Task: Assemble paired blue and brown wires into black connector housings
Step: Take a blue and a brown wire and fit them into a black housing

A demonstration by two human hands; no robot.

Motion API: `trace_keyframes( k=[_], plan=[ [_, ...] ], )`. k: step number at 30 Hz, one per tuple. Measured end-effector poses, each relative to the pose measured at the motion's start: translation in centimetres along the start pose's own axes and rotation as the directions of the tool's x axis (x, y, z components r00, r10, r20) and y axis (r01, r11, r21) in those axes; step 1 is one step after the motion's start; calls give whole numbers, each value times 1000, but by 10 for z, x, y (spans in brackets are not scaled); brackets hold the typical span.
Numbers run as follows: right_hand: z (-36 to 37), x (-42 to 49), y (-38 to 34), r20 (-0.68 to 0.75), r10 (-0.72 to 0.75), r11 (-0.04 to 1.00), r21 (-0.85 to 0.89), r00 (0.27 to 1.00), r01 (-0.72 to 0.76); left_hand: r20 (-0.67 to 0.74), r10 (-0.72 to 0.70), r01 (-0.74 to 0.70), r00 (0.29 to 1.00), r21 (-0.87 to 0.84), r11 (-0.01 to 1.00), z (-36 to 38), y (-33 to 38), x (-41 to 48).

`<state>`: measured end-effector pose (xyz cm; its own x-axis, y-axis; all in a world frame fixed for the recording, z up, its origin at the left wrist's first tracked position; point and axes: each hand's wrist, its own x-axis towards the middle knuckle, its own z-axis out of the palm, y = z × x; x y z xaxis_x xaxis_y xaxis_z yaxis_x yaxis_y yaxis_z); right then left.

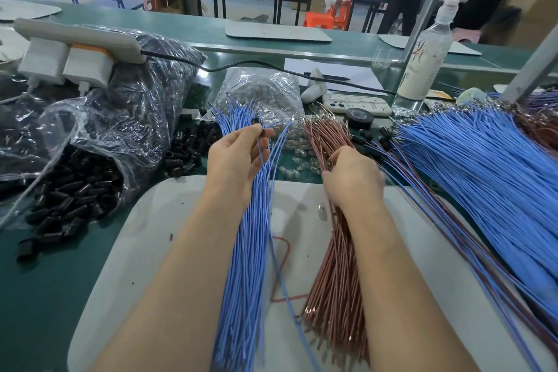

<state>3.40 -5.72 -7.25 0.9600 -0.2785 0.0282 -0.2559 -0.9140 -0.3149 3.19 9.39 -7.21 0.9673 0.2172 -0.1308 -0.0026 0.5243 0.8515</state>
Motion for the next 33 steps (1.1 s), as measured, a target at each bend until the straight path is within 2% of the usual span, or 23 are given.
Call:
trace_keyframes(
  k=[3,7,10,12,14,18,21,23,24,25,26,28,29,30,33],
  plan=[
    [-1,2,1,-19,15,999,38,1000,-15,22,0,-1,1000,13,1000,0,0,-1],
    [-6,4,6,-40,36,972,233,999,-26,60,-14,13,998,20,1000,1,0,-2],
    [-12,7,9,-61,15,922,386,998,10,122,-37,32,992,42,999,3,0,-4],
    [-15,8,10,-59,-38,850,523,998,64,183,-70,57,981,72,996,5,0,-6],
    [-18,5,8,-73,-97,700,704,993,120,260,-117,85,959,130,988,7,-1,-9],
    [-25,1,2,-149,-54,261,952,987,158,410,-211,95,887,284,954,10,-3,-16],
    [-26,-1,0,-83,-45,-61,995,996,80,476,-267,101,838,345,933,12,-5,-21],
    [-25,-1,-1,-35,-82,-160,987,996,21,493,-257,89,831,339,937,13,-7,-22],
    [-24,-1,-2,-9,-99,-169,986,995,-8,491,-232,79,840,312,947,13,-7,-22],
    [-23,-1,-1,15,-114,-134,991,993,-31,475,-196,65,858,278,958,13,-7,-21],
    [-23,-2,0,34,-129,-15,999,991,-36,444,-156,48,882,244,968,13,-6,-19],
    [-23,-4,4,100,-209,385,923,973,-11,370,-83,23,925,164,986,11,-4,-14],
    [-22,-5,6,170,-278,525,851,945,1,341,-55,18,938,112,994,10,-3,-12],
    [-20,-7,6,255,-352,591,807,901,3,318,-35,15,947,64,998,9,-2,-10],
    [-19,-13,4,416,-524,608,794,743,-16,292,-11,15,956,-14,1000,6,0,-7]
  ],
)
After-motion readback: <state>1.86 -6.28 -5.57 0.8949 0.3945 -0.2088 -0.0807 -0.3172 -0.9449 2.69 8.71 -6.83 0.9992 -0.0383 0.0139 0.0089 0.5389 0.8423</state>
